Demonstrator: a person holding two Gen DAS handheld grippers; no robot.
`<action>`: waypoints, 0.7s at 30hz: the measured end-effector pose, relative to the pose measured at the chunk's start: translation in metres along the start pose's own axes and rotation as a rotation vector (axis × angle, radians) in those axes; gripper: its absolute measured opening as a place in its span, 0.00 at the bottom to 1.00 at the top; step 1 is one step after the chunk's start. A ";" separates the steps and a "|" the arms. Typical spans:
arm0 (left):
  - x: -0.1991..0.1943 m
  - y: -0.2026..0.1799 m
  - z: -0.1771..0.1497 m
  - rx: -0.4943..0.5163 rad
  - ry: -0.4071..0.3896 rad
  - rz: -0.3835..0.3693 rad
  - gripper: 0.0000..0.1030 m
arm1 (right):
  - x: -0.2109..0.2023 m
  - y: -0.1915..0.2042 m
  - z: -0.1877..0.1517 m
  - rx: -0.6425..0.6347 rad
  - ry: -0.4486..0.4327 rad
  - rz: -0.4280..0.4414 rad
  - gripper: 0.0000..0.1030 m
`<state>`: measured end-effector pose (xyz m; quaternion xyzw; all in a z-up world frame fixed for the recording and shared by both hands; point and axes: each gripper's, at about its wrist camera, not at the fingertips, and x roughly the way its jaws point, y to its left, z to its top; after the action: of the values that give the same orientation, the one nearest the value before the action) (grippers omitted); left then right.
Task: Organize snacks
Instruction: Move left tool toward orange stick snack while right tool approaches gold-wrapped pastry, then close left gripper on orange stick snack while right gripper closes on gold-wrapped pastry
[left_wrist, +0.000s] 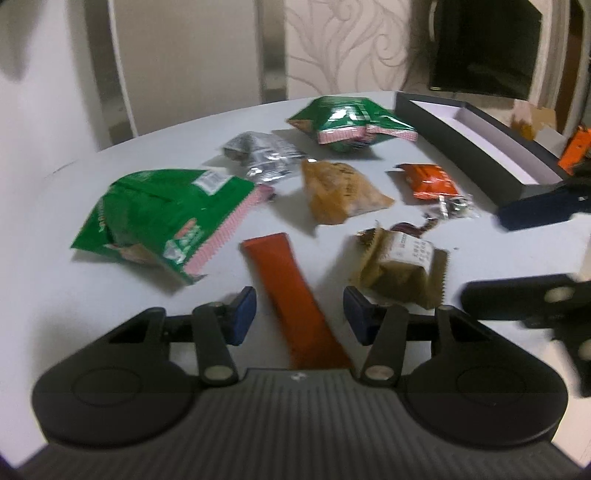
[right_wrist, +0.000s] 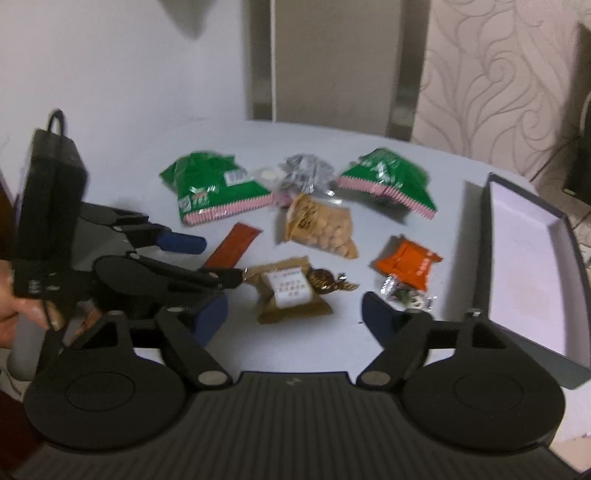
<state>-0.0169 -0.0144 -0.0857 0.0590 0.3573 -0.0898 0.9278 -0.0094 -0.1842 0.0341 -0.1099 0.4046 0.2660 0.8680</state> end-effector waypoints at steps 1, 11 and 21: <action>0.003 -0.002 0.003 0.012 -0.002 0.000 0.53 | 0.005 0.001 0.000 -0.008 0.014 0.004 0.71; 0.025 0.020 0.020 -0.031 0.002 0.037 0.55 | 0.031 -0.011 0.011 0.018 0.054 0.022 0.67; 0.022 0.049 0.017 -0.076 0.008 0.077 0.55 | 0.038 0.015 0.016 -0.025 0.046 0.057 0.67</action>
<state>0.0206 0.0283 -0.0860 0.0378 0.3618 -0.0401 0.9306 0.0130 -0.1512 0.0155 -0.1153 0.4242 0.2933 0.8490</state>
